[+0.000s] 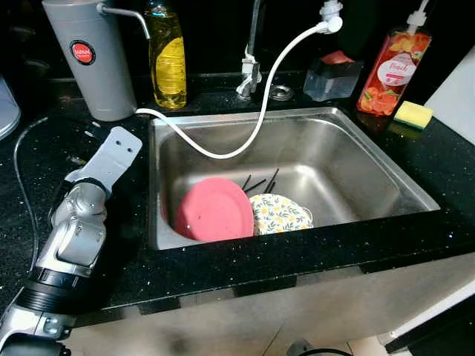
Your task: Kitchen organization
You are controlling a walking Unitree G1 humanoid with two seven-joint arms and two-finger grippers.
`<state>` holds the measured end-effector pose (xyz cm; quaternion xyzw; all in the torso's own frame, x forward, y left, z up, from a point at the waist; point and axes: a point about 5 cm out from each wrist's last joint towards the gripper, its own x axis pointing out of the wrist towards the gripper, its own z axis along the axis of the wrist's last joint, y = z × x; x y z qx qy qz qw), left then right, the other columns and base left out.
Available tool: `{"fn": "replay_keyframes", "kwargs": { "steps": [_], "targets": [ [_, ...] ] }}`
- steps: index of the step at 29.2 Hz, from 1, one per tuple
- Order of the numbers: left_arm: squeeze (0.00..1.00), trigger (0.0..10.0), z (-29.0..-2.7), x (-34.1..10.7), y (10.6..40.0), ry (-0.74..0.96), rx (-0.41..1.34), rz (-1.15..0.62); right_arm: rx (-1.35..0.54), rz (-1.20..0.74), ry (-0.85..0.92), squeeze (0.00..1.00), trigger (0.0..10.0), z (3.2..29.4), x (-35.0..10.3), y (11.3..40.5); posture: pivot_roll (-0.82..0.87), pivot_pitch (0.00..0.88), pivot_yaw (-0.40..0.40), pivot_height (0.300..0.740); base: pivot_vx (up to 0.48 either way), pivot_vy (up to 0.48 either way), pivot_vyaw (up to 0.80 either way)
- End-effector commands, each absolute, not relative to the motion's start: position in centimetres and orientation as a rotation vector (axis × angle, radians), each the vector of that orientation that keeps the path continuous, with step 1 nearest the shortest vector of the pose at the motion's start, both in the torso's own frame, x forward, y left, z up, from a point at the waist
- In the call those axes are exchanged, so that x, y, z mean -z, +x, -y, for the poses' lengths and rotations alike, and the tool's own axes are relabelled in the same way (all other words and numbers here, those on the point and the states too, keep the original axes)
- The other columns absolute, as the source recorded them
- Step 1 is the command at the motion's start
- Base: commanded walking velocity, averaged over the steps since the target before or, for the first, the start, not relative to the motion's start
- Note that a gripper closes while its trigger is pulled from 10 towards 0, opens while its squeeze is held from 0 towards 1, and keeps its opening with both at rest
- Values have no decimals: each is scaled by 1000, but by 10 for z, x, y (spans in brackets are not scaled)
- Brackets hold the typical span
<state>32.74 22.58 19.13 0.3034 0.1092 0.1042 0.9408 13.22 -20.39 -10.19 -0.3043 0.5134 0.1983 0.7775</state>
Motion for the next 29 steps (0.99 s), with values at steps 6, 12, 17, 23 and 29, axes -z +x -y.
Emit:
{"fn": "replay_keyframes", "kwargs": {
  "steps": [6, 12, 17, 23, 29],
  "targets": [
    [0, 10000, -226, -230, 334, 167, -181, -152, -430, -1126, -659, 0, 10000, 207, 103, 127, 100, 15, -35, 740, 0, 0, 0],
    [0, 10000, -233, -249, 335, -399, -184, 179, -428, -1123, -661, 0, 10000, 206, 103, 128, 96, 13, -31, 740, 0, 0, 0],
    [0, 10000, -241, -232, 332, -417, -256, 118, -416, -1126, -651, 0, 10000, 207, 103, 127, 80, 13, -30, 740, 0, 0, 0],
    [0, 10000, -232, -237, 335, -329, -179, 198, -426, -1125, -662, 0, 10000, 207, 103, 128, 78, 19, -40, 740, 0, 0, 0],
    [0, 10000, -226, -237, 335, -305, -136, 251, -423, -1125, -660, 0, 10000, 207, 103, 127, 80, 22, -45, 740, 0, 0, 0]
  ]
}}
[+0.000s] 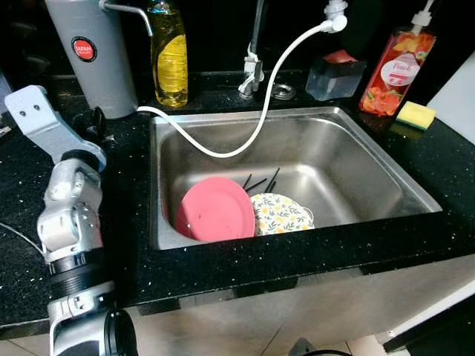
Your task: Kitchen organization
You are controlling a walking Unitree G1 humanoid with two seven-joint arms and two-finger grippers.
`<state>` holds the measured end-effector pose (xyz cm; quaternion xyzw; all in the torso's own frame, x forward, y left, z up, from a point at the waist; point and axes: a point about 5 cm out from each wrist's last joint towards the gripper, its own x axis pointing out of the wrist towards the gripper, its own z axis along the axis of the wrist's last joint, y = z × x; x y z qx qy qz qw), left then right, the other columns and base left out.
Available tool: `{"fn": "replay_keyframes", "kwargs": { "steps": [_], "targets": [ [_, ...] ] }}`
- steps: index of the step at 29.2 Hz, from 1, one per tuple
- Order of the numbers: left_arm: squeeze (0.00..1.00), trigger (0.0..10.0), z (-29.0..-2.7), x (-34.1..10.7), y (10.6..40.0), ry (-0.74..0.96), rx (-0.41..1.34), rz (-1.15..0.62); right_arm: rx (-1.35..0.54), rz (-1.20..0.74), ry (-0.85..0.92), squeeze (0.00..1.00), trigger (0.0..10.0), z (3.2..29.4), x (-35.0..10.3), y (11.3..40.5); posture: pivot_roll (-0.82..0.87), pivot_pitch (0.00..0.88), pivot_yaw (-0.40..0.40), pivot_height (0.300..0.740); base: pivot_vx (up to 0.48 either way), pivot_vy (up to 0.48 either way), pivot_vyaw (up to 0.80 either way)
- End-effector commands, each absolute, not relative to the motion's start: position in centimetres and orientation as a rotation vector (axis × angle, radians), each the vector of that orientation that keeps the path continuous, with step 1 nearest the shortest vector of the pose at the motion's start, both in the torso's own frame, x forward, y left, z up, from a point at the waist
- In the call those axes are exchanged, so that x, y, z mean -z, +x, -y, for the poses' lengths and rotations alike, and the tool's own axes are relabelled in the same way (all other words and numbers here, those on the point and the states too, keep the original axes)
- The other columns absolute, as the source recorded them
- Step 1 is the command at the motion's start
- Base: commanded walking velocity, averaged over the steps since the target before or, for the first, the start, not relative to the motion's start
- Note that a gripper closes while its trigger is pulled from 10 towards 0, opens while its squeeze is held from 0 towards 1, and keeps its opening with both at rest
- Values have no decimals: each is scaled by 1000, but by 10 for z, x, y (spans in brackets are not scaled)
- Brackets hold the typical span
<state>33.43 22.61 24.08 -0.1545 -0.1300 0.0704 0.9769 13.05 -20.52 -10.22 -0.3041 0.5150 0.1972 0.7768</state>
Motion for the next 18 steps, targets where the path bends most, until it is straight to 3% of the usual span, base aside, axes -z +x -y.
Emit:
{"fn": "replay_keyframes", "kwargs": {
  "steps": [1, 12, 18],
  "targets": [
    [0, 10000, -226, -237, 335, -305, -136, 251, -423, -1125, -660, 0, 10000, 207, 103, 127, 80, 22, -45, 740, 0, 0, 0],
    [0, 10000, -218, -236, 333, -200, -128, 273, -407, -1123, -659, 0, 10000, 217, 99, 134, 80, 21, -77, 740, 0, 0, 0],
    [0, 10000, -209, -236, 332, -252, -100, 282, -404, -1107, -673, 0, 10000, 222, 95, 140, 73, 20, -74, 740, 0, 0, 0]
  ]
}}
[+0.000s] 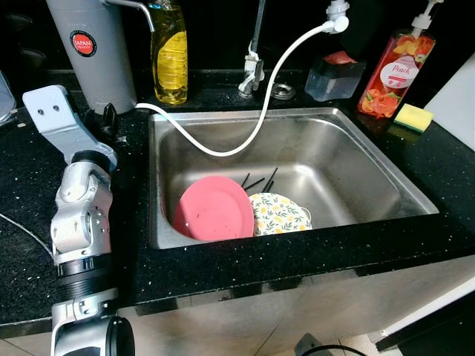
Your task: Kitchen organization
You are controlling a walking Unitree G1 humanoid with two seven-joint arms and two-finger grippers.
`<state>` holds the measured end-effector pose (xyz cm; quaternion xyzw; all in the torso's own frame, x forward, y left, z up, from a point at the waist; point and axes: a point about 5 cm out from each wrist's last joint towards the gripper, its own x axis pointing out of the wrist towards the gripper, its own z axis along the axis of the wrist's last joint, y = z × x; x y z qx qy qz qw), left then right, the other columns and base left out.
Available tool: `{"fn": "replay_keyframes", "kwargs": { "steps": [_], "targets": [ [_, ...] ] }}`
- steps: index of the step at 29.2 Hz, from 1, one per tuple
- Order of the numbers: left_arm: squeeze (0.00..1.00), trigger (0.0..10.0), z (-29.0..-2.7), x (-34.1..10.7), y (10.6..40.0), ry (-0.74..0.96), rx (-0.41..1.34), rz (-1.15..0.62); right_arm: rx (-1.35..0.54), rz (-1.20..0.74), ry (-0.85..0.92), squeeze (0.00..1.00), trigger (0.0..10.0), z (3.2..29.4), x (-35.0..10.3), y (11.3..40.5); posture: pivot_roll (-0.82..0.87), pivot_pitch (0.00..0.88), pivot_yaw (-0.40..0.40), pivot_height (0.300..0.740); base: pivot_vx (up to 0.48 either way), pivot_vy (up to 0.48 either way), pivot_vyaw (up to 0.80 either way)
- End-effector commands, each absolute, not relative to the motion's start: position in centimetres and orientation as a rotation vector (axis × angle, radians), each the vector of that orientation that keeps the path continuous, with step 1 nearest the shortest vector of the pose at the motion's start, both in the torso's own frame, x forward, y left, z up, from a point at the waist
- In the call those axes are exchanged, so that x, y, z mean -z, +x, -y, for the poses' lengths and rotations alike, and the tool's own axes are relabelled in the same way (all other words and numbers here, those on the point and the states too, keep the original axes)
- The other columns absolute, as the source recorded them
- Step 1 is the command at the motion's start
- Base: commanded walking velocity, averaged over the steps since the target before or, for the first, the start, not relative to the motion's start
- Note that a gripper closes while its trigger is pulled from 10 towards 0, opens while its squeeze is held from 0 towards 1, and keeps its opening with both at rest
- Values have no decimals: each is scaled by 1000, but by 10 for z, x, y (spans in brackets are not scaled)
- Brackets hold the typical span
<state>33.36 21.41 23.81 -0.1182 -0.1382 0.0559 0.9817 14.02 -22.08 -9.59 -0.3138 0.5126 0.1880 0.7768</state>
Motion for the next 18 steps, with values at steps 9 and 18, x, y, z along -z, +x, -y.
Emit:
{"fn": "replay_keyframes", "kwargs": {
  "steps": [9, 18],
  "targets": [
    [0, 10000, -174, -232, 345, -202, -106, 227, -215, -1114, -521, 0, 10000, 224, 95, 141, 155, 13, -24, 740, 0, 0, 0],
    [0, 10000, -179, -234, 339, -116, -85, 253, -140, -1082, -387, 0, 10000, 209, 97, 145, 157, 0, -43, 740, 0, 0, 0]
  ]
}}
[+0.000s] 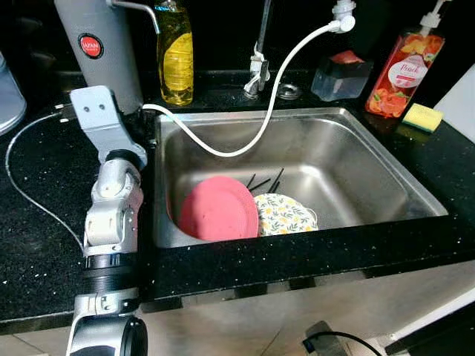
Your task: Kitchen organization
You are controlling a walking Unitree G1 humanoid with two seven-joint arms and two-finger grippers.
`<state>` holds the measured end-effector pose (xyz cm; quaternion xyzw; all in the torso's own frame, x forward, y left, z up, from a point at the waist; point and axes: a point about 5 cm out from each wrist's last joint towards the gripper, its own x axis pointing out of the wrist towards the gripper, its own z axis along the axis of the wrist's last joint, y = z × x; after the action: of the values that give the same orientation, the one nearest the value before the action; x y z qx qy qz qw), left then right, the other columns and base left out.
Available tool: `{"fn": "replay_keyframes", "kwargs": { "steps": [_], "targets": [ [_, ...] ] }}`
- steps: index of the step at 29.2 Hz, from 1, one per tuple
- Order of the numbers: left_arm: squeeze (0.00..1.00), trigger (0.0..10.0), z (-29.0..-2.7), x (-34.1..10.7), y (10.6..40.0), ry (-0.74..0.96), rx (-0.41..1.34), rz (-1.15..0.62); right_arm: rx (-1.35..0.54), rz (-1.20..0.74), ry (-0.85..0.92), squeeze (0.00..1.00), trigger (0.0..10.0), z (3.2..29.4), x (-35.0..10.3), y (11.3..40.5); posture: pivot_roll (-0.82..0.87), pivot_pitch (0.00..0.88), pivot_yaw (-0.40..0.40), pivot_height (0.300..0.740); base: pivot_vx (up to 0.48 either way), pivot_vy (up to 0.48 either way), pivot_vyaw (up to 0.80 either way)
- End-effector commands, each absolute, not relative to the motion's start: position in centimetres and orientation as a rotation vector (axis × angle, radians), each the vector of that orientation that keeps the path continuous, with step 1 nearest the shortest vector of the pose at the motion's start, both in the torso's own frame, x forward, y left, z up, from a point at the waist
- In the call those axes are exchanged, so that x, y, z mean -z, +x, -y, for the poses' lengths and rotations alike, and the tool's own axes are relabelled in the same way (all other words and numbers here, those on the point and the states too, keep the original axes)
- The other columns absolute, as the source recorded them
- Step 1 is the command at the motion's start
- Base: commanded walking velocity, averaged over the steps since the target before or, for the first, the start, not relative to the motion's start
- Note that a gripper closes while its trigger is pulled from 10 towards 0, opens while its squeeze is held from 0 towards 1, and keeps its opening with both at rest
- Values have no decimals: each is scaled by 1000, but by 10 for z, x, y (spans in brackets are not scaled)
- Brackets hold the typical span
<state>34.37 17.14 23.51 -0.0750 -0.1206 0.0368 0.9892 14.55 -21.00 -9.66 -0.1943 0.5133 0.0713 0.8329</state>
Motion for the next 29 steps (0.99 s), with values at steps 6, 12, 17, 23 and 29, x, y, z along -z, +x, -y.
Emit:
{"fn": "replay_keyframes", "kwargs": {
  "steps": [6, 12, 17, 23, 29],
  "targets": [
    [0, 10000, -192, -235, 333, -99, -125, 265, -140, -1072, -398, 0, 10000, 217, 93, 151, 160, 6, -48, 740, 0, 0, 0],
    [0, 10000, -196, -235, 335, -90, -126, 261, -146, -1046, -422, 0, 10000, 217, 90, 159, 153, 3, -36, 740, 0, 0, 0],
    [0, 10000, -198, -238, 337, -74, -114, 263, -176, -1036, -422, 0, 10000, 209, 92, 157, 145, 7, -19, 740, 0, 0, 0],
    [0, 10000, -200, -241, 340, -69, -102, 265, -219, -1054, -441, 0, 10000, 204, 95, 149, 134, 0, -16, 740, 0, 0, 0],
    [0, 10000, -206, -246, 344, -26, -94, 269, -227, -1048, -454, 0, 10000, 207, 94, 150, 127, 0, -28, 740, 0, 0, 0]
  ]
}}
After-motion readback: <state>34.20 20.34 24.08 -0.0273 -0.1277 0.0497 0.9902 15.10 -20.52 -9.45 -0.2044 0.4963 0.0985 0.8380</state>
